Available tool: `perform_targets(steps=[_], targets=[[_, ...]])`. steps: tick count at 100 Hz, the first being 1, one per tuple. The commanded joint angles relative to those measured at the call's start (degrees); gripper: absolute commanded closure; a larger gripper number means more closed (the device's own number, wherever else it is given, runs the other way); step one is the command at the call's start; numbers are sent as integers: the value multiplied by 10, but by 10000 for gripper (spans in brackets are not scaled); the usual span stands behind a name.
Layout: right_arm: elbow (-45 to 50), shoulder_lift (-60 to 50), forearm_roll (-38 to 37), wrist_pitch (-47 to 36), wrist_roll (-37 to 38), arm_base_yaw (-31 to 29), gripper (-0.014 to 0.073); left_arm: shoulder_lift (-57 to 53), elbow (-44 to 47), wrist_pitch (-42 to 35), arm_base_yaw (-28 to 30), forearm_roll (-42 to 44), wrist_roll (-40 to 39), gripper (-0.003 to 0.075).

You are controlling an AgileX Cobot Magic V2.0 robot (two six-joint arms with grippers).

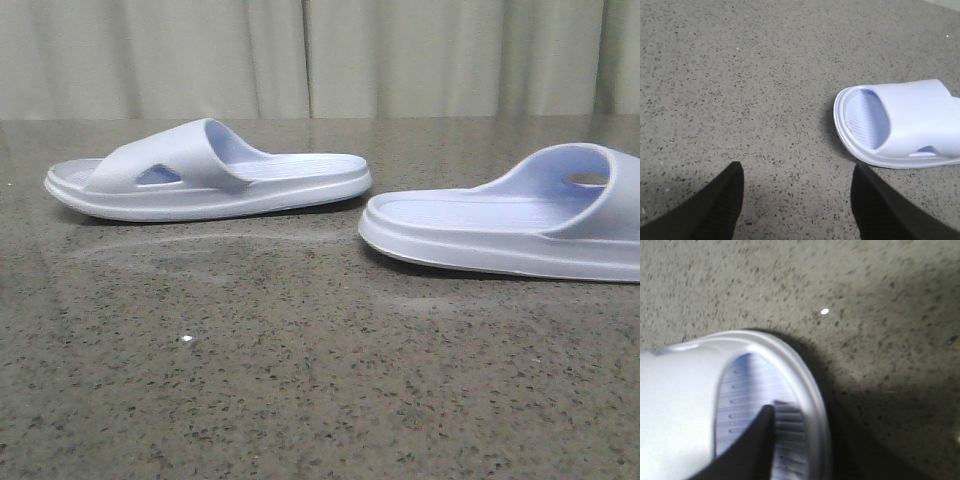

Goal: Insert blue slippers together front up
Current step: 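Grasp each slipper's sole edge, left gripper one, right gripper other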

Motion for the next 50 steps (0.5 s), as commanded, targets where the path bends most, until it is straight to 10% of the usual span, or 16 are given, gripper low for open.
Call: perform_targets(steps=[1, 50], targets=[[-16, -5, 19, 14, -16, -4, 703, 8, -21, -34, -3, -25, 1, 308], [-16, -5, 18, 12, -16, -4, 695, 220, -122, 123, 30, -366, 277, 308]])
